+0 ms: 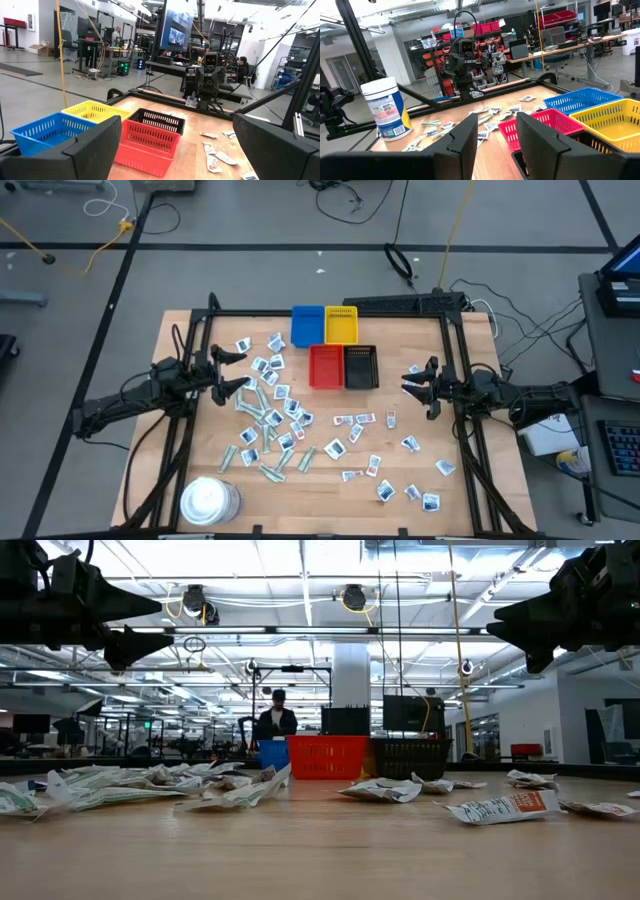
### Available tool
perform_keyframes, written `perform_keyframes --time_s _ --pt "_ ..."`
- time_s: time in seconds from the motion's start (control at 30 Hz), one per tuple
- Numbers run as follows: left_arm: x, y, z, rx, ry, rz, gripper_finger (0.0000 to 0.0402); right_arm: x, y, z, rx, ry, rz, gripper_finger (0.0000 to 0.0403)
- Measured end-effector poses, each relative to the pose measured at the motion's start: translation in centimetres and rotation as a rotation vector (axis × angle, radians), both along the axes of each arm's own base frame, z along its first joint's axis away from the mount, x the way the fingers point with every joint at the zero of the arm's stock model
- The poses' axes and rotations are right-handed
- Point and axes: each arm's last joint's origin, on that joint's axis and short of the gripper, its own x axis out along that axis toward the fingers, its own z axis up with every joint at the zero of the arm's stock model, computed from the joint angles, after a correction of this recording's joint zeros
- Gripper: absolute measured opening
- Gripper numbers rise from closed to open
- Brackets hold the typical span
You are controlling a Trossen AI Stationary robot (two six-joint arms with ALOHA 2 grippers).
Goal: Pick & Place First Aid Supplies
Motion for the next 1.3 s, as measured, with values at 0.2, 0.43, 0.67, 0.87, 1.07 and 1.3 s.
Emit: perform_keyframes --time_s 0.2,0.43,0.67,0.87,1.07,1.3 --pt "0.0 0.0 0.0 0.0 0.0 0.0 0.039 0.0 0.0 0.0 -0.003 0.0 -0.002 0.013" --pt "0.0 0.0 0.0 0.0 0.0 0.0 0.039 0.0 0.0 0.0 -0.003 0.001 -0.003 0.013" --pt "0.0 0.0 0.0 0.0 0.0 0.0 0.039 -0.1 -0.6 -0.1 0.016 0.014 -0.21 0.013" --pt "0.0 0.0 0.0 0.0 0.0 0.0 0.039 -0.3 -0.9 0.8 0.008 0.141 -0.338 0.013" --pt "0.0 0.0 0.0 0.0 0.0 0.0 0.039 0.1 -0.9 4.8 0.058 0.252 -0.352 0.013" --pt "0.0 0.0 0.0 0.0 0.0 0.0 0.039 1.5 -0.9 9.1 0.184 0.478 -0.368 0.013"
